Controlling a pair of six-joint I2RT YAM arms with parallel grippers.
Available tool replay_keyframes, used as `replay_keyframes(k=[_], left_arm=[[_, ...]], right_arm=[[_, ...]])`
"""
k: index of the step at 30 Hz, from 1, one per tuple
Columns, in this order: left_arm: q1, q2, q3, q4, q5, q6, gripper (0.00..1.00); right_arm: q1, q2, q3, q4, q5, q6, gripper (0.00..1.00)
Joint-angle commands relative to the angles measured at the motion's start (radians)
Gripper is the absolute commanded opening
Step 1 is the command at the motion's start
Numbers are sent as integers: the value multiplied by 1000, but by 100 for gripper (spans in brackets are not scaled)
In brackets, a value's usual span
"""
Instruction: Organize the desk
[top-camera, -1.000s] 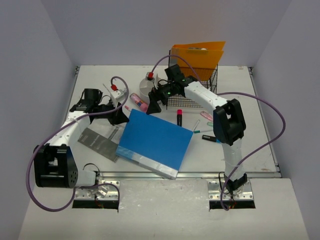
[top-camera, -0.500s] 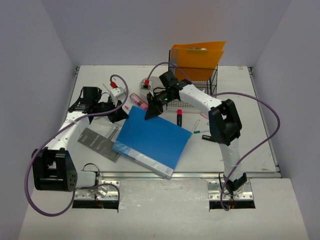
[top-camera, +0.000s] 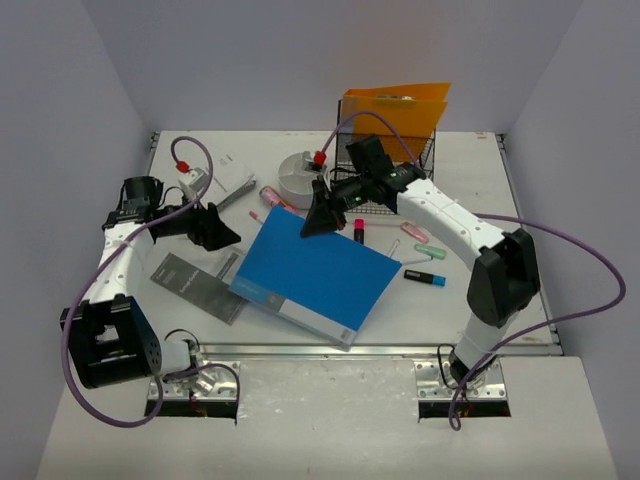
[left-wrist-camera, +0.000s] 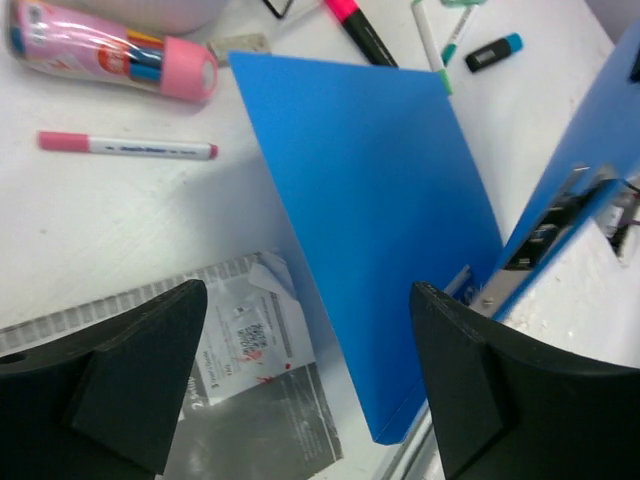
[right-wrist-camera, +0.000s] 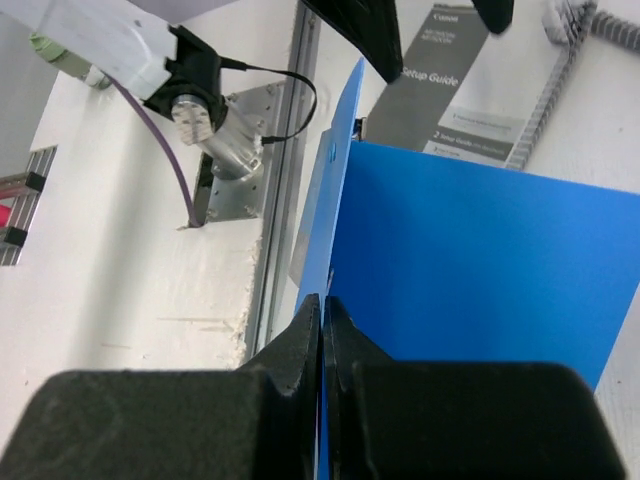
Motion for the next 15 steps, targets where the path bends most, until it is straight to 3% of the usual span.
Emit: replay_keyframes(k=[1, 6, 10, 15], left_arm=[[6, 40, 32, -245, 149, 197, 83], [18, 110, 59, -483, 191, 452, 84], [52, 183, 103, -590, 236, 546, 85], [125, 248, 101, -603, 310, 564, 87]], right_arm=[[-8, -100, -53, 170, -43, 62, 0], [-27, -137, -82, 241, -24, 122, 0], [-51, -154, -87, 280, -29, 162, 0], [-78, -165, -96, 327, -27, 270, 0]])
